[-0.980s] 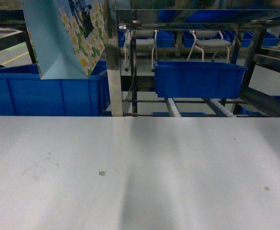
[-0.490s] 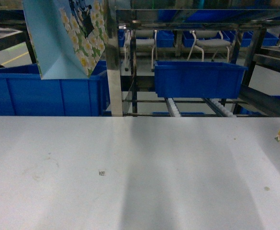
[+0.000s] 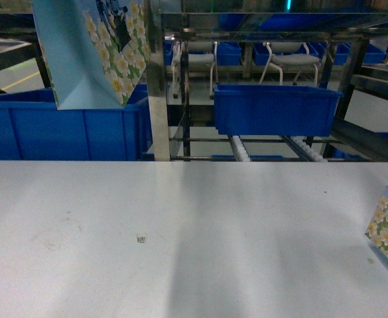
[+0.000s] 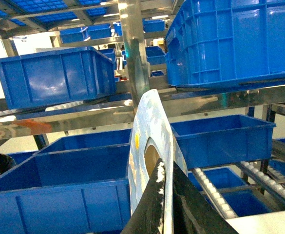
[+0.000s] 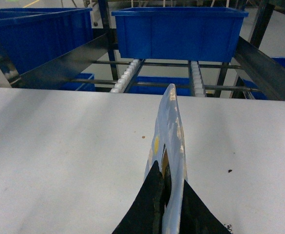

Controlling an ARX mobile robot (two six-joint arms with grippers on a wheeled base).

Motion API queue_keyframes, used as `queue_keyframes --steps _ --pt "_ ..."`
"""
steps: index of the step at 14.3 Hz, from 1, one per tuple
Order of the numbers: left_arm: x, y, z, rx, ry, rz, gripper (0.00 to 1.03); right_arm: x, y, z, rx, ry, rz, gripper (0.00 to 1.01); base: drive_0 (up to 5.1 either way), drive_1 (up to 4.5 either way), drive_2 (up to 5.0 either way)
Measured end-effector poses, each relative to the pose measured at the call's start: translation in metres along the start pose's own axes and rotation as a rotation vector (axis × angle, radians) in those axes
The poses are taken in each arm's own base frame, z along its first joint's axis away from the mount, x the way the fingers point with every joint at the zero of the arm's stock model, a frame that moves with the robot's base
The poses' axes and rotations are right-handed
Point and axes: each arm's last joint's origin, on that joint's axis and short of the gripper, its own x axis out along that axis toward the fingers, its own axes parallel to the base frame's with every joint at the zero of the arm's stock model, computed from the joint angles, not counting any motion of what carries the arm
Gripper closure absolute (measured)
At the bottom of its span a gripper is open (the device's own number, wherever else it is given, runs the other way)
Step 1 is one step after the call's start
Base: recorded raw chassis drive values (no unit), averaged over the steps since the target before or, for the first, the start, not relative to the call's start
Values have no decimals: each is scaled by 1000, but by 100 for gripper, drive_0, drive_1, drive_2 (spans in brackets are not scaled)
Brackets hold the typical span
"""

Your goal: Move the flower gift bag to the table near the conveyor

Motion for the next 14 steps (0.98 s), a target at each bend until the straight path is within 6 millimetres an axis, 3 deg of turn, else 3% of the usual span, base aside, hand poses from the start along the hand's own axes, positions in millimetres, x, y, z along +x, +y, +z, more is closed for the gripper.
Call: queue_keyframes --steps 11,12,13,14 --pt "0 0 0 0 0 0 101 -16 4 -21 1 57 34 98 0 0 0" --pt "0 0 0 0 0 0 101 -26 8 -25 -13 67 35 83 0 0 0" --pt "0 0 0 0 0 0 101 -34 8 -32 1 98 30 61 0 0 0" --pt "0 0 0 0 0 0 101 -37 7 -33 3 94 17 49 0 0 0"
